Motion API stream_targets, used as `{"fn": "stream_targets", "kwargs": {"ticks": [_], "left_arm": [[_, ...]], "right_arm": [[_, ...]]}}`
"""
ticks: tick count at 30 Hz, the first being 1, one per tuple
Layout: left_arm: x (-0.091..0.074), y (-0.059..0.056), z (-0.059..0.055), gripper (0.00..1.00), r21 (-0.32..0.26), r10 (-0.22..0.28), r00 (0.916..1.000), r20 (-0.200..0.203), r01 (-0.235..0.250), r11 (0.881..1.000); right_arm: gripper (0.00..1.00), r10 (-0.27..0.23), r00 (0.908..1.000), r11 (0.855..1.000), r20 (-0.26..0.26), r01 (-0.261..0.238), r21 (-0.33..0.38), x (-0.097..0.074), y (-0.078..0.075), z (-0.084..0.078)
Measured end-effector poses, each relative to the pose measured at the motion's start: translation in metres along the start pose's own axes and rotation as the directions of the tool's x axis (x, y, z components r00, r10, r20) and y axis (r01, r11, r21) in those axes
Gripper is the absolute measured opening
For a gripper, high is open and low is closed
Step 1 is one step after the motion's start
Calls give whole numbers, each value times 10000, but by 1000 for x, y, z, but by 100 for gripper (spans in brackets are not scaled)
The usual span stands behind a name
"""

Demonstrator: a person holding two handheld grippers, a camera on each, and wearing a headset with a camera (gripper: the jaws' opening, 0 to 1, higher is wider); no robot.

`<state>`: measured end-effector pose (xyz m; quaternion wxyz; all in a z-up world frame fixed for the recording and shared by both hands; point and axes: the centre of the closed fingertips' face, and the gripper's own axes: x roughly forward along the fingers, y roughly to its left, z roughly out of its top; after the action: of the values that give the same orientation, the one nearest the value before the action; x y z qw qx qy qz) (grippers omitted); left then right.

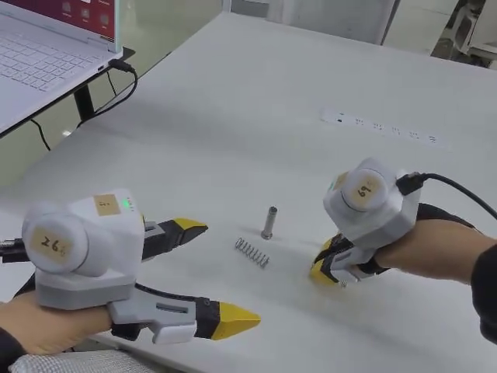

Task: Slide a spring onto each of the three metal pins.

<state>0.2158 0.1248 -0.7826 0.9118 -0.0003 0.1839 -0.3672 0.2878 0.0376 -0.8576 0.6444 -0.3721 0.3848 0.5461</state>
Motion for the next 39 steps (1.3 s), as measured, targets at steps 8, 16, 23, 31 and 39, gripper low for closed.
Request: {"fn": "stream_targets", "kwargs": {"ticks": [8, 16, 23, 31, 39], "left_arm": [[0, -1, -1, 80, 24, -46, 10000, -35, 46, 10000], [1, -2, -1, 80, 81, -75, 9999, -101, 76, 9999], [1, -3, -1, 80, 112, -86, 9999, -142, 87, 9999], [1, -4, -2, 80, 158, -123, 9997, -214, 127, 9998], [2, -4, -3, 80, 166, -163, 9995, -283, 168, 9997]], "right_arm": [[9, -225, 9984, 9992, 514, 208, 348, -11, -3, 4], [9, -539, 9929, 9964, 1063, 465, 708, -25, -5, 8], [9, -802, 9850, 9922, 1530, 642, 1067, -35, -5, 9], [9, -1106, 9684, 9826, 2233, 728, 1710, -47, -7, 11], [8, -1473, 9512, 9750, 2711, 935, 2015, -55, -8, 9]]}}
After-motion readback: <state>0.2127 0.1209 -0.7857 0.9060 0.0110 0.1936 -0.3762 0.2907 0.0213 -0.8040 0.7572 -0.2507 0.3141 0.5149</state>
